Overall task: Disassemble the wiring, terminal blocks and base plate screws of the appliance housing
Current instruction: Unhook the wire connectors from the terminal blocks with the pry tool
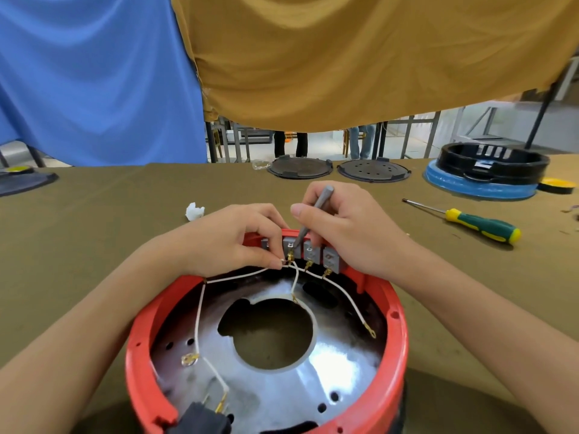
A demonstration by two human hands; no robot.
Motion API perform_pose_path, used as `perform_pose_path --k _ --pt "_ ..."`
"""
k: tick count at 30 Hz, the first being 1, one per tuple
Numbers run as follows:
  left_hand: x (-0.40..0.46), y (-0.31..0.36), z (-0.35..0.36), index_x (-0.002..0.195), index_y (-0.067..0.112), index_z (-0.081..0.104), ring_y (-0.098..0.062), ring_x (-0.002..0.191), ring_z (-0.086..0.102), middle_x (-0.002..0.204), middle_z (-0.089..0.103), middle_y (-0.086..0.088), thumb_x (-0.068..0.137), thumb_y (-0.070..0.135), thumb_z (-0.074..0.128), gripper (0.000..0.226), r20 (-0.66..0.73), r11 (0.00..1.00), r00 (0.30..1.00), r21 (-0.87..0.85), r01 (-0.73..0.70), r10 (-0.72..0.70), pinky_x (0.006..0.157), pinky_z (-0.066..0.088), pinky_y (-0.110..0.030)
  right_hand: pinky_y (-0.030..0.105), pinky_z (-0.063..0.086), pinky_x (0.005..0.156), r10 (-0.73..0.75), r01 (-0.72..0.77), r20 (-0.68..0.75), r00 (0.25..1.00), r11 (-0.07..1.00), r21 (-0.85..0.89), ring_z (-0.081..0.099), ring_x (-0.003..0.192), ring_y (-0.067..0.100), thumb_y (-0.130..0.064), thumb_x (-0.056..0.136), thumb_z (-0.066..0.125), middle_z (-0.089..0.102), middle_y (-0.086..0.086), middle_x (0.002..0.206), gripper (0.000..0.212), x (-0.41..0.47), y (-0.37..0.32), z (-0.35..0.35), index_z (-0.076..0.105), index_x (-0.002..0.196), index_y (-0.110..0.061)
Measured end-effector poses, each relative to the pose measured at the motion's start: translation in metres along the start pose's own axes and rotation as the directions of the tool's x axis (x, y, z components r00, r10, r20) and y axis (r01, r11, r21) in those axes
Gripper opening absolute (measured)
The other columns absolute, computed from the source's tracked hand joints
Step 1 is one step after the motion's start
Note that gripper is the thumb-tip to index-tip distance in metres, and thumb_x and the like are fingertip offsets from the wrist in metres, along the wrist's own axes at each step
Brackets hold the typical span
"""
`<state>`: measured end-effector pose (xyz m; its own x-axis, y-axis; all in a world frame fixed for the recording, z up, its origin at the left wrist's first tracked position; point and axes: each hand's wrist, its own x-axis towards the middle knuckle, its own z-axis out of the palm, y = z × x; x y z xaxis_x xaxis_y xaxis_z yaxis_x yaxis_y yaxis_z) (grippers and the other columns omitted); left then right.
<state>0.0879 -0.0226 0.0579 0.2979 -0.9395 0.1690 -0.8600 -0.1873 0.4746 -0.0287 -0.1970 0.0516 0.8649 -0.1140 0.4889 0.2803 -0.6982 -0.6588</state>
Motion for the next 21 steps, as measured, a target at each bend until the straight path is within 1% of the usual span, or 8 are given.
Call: perform_pose_path --k 3,6,9,11,13,15,18,21 --pt "0.0000 -0.0007 0.0002 0.077 0.030 0.073 -0.004 0.104 0.058 0.107 0.057 0.020 0.082 0.024 0.077 0.009 0.003 1.000 1.000 -0.002 -0.001 0.001 0.100 0.043 -0.035 0.014 0.042 0.051 0.022 -0.022 -0.010 1.000 0.998 0.059 0.055 0.050 0.003 -0.028 0.099 0.059 0.062 -0.008 0.054 0.028 0.0002 0.0020 0.0018 0.057 0.072 -0.023" --pt "0.0002 -0.0011 0.0002 0.078 0.028 0.073 -0.004 0.104 0.058 0.107 0.056 0.021 0.082 0.023 0.078 0.008 0.002 1.000 1.000 -0.003 0.004 -0.004 0.099 0.043 -0.031 0.014 0.041 0.050 0.046 -0.044 -0.016 0.999 0.996 0.084 0.053 0.049 0.003 -0.027 0.098 0.060 0.062 -0.007 0.053 0.028 0.0013 0.0029 0.0020 0.057 0.071 -0.021" --pt "-0.0001 -0.0006 0.0000 0.078 0.027 0.073 -0.004 0.105 0.058 0.108 0.056 0.021 0.082 0.022 0.077 0.008 0.004 1.000 1.000 -0.006 0.008 -0.008 0.099 0.042 -0.031 0.013 0.041 0.052 0.053 -0.050 -0.021 0.998 0.994 0.093 0.052 0.049 0.001 -0.026 0.098 0.060 0.061 -0.007 0.052 0.028 0.0013 0.0023 0.0025 0.056 0.071 -0.021" --pt "-0.0002 0.0000 0.0001 0.078 0.026 0.074 -0.004 0.104 0.058 0.107 0.057 0.021 0.082 0.022 0.077 0.007 0.004 1.000 1.000 -0.012 0.012 -0.012 0.100 0.043 -0.033 0.015 0.043 0.053 0.031 -0.029 -0.037 0.999 0.997 0.073 0.055 0.051 0.002 -0.027 0.098 0.060 0.062 -0.009 0.053 0.028 -0.0010 0.0016 0.0020 0.056 0.071 -0.023" --pt "-0.0003 0.0005 0.0000 0.079 0.026 0.074 -0.004 0.104 0.058 0.107 0.057 0.020 0.082 0.023 0.077 0.006 0.004 1.000 1.000 -0.013 0.011 -0.011 0.101 0.043 -0.037 0.025 0.049 0.057 -0.009 0.010 -0.057 0.998 1.000 0.022 0.061 0.055 0.006 -0.029 0.098 0.060 0.063 -0.008 0.057 0.027 -0.0039 0.0003 0.0017 0.057 0.072 -0.024" --pt "-0.0010 0.0009 -0.0001 0.079 0.027 0.074 -0.006 0.104 0.059 0.108 0.058 0.018 0.082 0.023 0.077 0.006 0.002 1.000 1.000 -0.013 0.011 -0.011 0.101 0.043 -0.039 0.032 0.050 0.063 -0.036 0.035 -0.059 0.998 0.999 -0.023 0.063 0.059 0.009 -0.030 0.097 0.060 0.065 -0.004 0.061 0.025 -0.0057 -0.0012 0.0021 0.059 0.073 -0.024" --pt "-0.0016 0.0011 -0.0002 0.079 0.027 0.074 -0.007 0.105 0.059 0.109 0.058 0.017 0.082 0.023 0.078 0.007 -0.002 1.000 1.000 -0.018 0.010 -0.010 0.101 0.043 -0.038 0.032 0.049 0.062 -0.037 0.035 -0.047 0.998 0.999 -0.031 0.059 0.056 0.006 -0.030 0.097 0.060 0.063 -0.005 0.058 0.025 -0.0046 -0.0022 0.0018 0.059 0.073 -0.024" --pt "-0.0011 0.0006 0.0001 0.077 0.029 0.073 -0.004 0.104 0.058 0.106 0.057 0.021 0.082 0.024 0.078 0.009 0.002 1.000 1.000 -0.016 0.010 -0.010 0.101 0.043 -0.034 0.028 0.048 0.059 -0.004 0.005 -0.032 0.999 1.000 0.014 0.058 0.054 0.007 -0.029 0.098 0.060 0.062 -0.007 0.055 0.027 -0.0020 -0.0008 0.0011 0.059 0.072 -0.023"
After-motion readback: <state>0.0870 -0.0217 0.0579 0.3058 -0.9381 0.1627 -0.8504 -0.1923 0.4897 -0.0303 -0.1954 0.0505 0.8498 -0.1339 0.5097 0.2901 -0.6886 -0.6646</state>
